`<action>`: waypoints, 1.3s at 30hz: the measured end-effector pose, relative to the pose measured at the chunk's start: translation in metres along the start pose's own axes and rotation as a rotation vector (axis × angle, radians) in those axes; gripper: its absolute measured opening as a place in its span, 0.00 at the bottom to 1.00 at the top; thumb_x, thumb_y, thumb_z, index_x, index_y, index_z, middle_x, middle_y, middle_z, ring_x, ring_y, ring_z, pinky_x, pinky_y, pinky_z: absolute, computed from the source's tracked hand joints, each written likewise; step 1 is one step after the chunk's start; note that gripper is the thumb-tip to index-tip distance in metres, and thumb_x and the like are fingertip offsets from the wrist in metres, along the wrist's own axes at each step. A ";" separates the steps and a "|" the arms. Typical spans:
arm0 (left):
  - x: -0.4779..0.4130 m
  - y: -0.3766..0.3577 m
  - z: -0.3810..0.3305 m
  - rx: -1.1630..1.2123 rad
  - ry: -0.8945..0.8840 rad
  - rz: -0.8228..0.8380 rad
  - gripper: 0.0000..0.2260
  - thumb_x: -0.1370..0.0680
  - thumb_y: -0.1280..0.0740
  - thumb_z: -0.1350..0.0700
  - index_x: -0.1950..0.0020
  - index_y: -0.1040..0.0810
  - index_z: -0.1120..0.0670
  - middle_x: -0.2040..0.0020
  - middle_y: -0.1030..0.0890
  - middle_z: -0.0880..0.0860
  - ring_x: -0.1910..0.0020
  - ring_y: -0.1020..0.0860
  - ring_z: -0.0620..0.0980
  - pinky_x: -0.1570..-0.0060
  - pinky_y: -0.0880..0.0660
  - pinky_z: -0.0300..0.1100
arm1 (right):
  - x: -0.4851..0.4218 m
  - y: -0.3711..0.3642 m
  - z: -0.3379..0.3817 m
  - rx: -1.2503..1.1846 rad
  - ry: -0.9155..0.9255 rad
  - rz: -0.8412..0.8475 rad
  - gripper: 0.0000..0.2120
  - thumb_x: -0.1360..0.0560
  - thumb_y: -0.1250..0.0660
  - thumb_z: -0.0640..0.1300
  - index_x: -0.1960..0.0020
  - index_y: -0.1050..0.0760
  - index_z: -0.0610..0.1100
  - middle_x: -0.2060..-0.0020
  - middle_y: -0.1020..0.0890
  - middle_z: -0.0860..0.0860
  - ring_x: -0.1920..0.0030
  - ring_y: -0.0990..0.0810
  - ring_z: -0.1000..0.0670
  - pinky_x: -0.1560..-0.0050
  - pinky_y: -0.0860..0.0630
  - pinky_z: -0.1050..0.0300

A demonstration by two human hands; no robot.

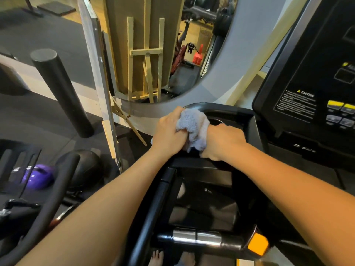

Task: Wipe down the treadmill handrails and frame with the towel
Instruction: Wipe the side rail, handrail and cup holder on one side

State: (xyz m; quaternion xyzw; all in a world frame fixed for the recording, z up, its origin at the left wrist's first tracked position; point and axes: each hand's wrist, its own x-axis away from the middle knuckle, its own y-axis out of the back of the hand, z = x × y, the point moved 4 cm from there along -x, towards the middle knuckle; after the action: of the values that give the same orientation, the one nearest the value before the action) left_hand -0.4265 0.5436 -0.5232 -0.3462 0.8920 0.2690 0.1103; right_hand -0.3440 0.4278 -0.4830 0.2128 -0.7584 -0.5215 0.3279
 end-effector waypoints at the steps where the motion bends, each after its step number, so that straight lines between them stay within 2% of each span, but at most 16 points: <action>1: 0.003 0.001 0.000 -0.028 -0.011 0.016 0.02 0.23 0.35 0.57 0.51 0.26 0.54 0.59 0.21 0.49 0.59 0.23 0.49 0.57 0.24 0.53 | 0.003 0.002 -0.010 0.056 -0.011 0.022 0.21 0.31 0.31 0.56 0.40 0.26 0.52 0.51 0.21 0.50 0.52 0.21 0.44 0.60 0.29 0.54; 4: 0.011 0.001 0.000 -0.128 -0.068 0.061 0.03 0.24 0.35 0.57 0.51 0.26 0.53 0.59 0.22 0.49 0.58 0.23 0.50 0.56 0.25 0.53 | 0.015 0.005 -0.038 0.124 -0.002 0.084 0.24 0.30 0.33 0.60 0.36 0.30 0.52 0.45 0.21 0.48 0.48 0.20 0.43 0.58 0.28 0.54; 7: 0.010 -0.002 0.002 -0.169 -0.066 0.062 0.04 0.25 0.35 0.54 0.51 0.26 0.52 0.58 0.21 0.50 0.58 0.23 0.51 0.57 0.24 0.53 | 0.017 0.003 -0.038 0.122 0.076 0.082 0.23 0.27 0.35 0.59 0.37 0.31 0.50 0.48 0.21 0.47 0.53 0.22 0.43 0.57 0.27 0.53; 10: 0.009 -0.002 0.000 -0.149 -0.055 0.054 0.06 0.26 0.36 0.54 0.51 0.25 0.53 0.58 0.21 0.50 0.58 0.23 0.52 0.57 0.24 0.53 | 0.006 0.001 -0.026 0.013 0.157 0.220 0.18 0.28 0.35 0.63 0.47 0.26 0.51 0.63 0.19 0.53 0.63 0.23 0.48 0.59 0.26 0.55; 12: 0.009 0.000 -0.001 -0.127 -0.038 0.050 0.09 0.27 0.38 0.53 0.49 0.25 0.53 0.57 0.21 0.51 0.58 0.23 0.52 0.57 0.25 0.52 | 0.003 0.004 -0.021 -0.100 0.181 0.350 0.14 0.27 0.33 0.60 0.55 0.23 0.49 0.71 0.19 0.52 0.67 0.20 0.49 0.60 0.23 0.56; 13: 0.009 0.000 -0.001 -0.116 -0.034 0.050 0.10 0.28 0.38 0.53 0.49 0.25 0.53 0.57 0.20 0.51 0.58 0.23 0.52 0.57 0.25 0.52 | 0.003 0.005 -0.019 -0.149 0.202 0.376 0.12 0.26 0.33 0.57 0.57 0.22 0.48 0.71 0.18 0.52 0.68 0.19 0.50 0.60 0.22 0.56; 16: 0.009 0.000 -0.005 -0.099 -0.029 0.054 0.10 0.28 0.39 0.54 0.50 0.26 0.55 0.58 0.20 0.53 0.58 0.22 0.53 0.57 0.24 0.54 | 0.007 0.008 -0.011 -0.239 0.311 0.312 0.04 0.26 0.32 0.51 0.54 0.22 0.51 0.68 0.20 0.54 0.70 0.23 0.55 0.65 0.26 0.60; 18: 0.009 0.001 -0.004 -0.067 -0.019 0.030 0.08 0.27 0.39 0.54 0.52 0.27 0.56 0.59 0.21 0.54 0.59 0.22 0.56 0.58 0.24 0.56 | 0.009 0.005 -0.003 -0.394 0.377 0.244 0.04 0.26 0.31 0.49 0.51 0.22 0.51 0.67 0.22 0.56 0.71 0.27 0.59 0.67 0.31 0.64; 22: 0.010 0.008 0.000 0.031 -0.026 -0.093 0.12 0.25 0.39 0.50 0.50 0.26 0.58 0.56 0.21 0.55 0.56 0.22 0.56 0.56 0.24 0.57 | 0.011 -0.004 0.004 -0.808 0.428 0.175 0.06 0.28 0.30 0.44 0.52 0.21 0.52 0.63 0.19 0.54 0.67 0.27 0.59 0.63 0.28 0.60; 25: 0.010 0.005 0.000 -0.047 -0.013 -0.017 0.20 0.26 0.34 0.44 0.40 0.28 0.54 0.49 0.21 0.52 0.49 0.22 0.52 0.48 0.24 0.55 | 0.022 -0.013 -0.017 -1.013 0.347 0.159 0.22 0.29 0.31 0.41 0.39 0.26 0.59 0.53 0.18 0.57 0.54 0.20 0.56 0.48 0.23 0.57; 28: 0.014 0.000 0.002 -0.178 -0.057 0.121 0.34 0.32 0.28 0.36 0.32 0.31 0.51 0.44 0.19 0.49 0.46 0.21 0.49 0.42 0.25 0.51 | 0.030 -0.014 -0.044 -0.845 0.287 0.058 0.30 0.29 0.32 0.41 0.31 0.34 0.61 0.43 0.20 0.58 0.43 0.22 0.55 0.39 0.25 0.51; 30: 0.020 0.000 0.000 -0.246 -0.141 0.209 0.28 0.32 0.28 0.34 0.38 0.26 0.47 0.51 0.18 0.45 0.51 0.21 0.45 0.46 0.24 0.49 | 0.032 -0.014 -0.062 -0.671 0.255 0.049 0.28 0.26 0.32 0.44 0.30 0.35 0.60 0.39 0.22 0.59 0.40 0.24 0.54 0.37 0.27 0.51; 32: 0.024 0.001 -0.005 -0.266 -0.184 0.254 0.10 0.29 0.29 0.42 0.52 0.24 0.44 0.61 0.20 0.44 0.58 0.22 0.43 0.53 0.24 0.49 | 0.034 -0.012 -0.073 -0.623 0.219 0.097 0.27 0.28 0.29 0.48 0.32 0.34 0.61 0.41 0.22 0.59 0.41 0.23 0.54 0.39 0.25 0.50; 33: 0.026 0.001 -0.007 -0.252 -0.172 0.248 0.05 0.27 0.31 0.46 0.54 0.23 0.45 0.62 0.20 0.44 0.59 0.23 0.44 0.53 0.24 0.49 | 0.036 -0.008 -0.070 -0.625 0.228 0.118 0.28 0.30 0.28 0.49 0.33 0.33 0.61 0.43 0.21 0.59 0.43 0.22 0.55 0.41 0.24 0.51; 36: 0.031 0.011 -0.003 -0.090 -0.006 0.107 0.08 0.24 0.33 0.54 0.45 0.22 0.51 0.54 0.19 0.46 0.52 0.21 0.47 0.48 0.24 0.46 | 0.031 0.001 -0.037 -0.663 0.313 0.100 0.29 0.34 0.26 0.52 0.35 0.30 0.58 0.47 0.19 0.57 0.47 0.20 0.54 0.46 0.23 0.53; 39: 0.030 0.027 0.004 0.248 0.203 -0.135 0.09 0.23 0.31 0.60 0.47 0.24 0.47 0.54 0.21 0.41 0.55 0.22 0.37 0.51 0.24 0.37 | 0.020 0.004 0.005 -0.634 0.361 0.032 0.19 0.31 0.28 0.49 0.41 0.27 0.52 0.50 0.19 0.53 0.52 0.20 0.50 0.52 0.23 0.54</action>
State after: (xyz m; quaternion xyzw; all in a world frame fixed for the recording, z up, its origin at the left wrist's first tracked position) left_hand -0.4664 0.5455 -0.5271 -0.4144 0.8996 0.1127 0.0793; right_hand -0.3612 0.4190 -0.4745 0.1774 -0.4921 -0.6795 0.5144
